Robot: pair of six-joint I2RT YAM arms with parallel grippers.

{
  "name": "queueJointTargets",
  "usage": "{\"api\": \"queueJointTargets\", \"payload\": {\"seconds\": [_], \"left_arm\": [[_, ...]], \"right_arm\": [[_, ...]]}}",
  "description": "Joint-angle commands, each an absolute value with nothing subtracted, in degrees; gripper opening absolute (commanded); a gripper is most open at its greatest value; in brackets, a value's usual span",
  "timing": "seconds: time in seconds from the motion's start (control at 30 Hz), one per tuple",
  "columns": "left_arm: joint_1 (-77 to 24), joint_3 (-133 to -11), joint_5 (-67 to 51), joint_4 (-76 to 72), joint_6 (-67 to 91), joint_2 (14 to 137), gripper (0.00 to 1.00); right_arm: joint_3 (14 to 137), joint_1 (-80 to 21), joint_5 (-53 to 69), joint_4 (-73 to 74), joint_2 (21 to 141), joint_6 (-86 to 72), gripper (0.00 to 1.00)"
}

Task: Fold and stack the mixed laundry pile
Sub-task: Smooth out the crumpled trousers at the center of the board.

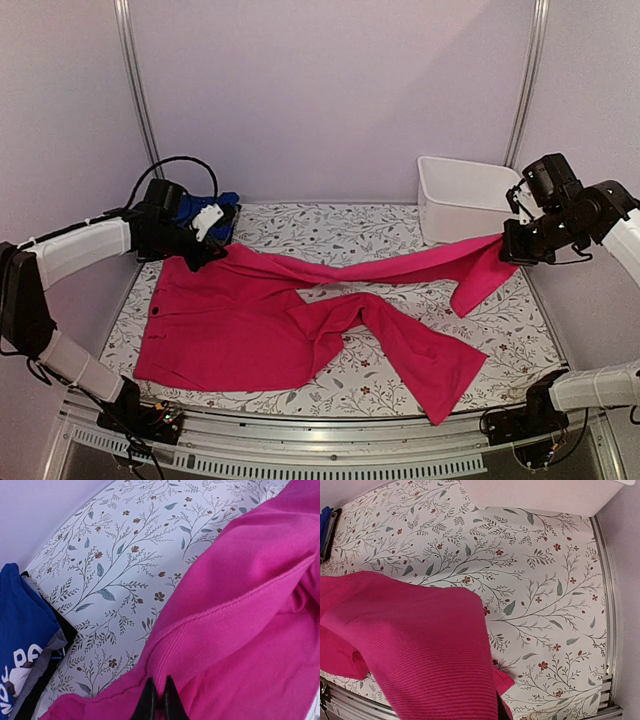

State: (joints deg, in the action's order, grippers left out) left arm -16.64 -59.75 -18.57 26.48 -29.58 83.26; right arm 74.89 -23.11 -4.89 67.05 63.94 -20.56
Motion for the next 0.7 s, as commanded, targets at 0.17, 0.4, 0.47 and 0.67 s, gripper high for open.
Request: {"api": "queueJointTargets", "payload": {"seconds": [0.17,0.4,0.47,0.67], "left_arm": [[-7.32,-59.78,-26.07,21.04,-19.59,84.79,0.0],[-9.36,-66.67,-33.24,23.43,-21.17,91.27,0.0],[-9.64,-68.99,-30.63,21.28,-18.54,94.22,0.0],[-11.67,-86.03,-15.65,24.0,-9.48,109.54,0.24]], "right_arm": [[69.03,-13.02,-7.95,70.78,59.99,-25.77,0.0],[68.07,-5.65,-4.73,63.56,65.54,-20.06,0.0],[67.69,-2.79,-4.23,57.87,68.39,-18.26,0.0],[74.55,3.77,-0.55,47.05,86.02,-16.71,0.39]]}}
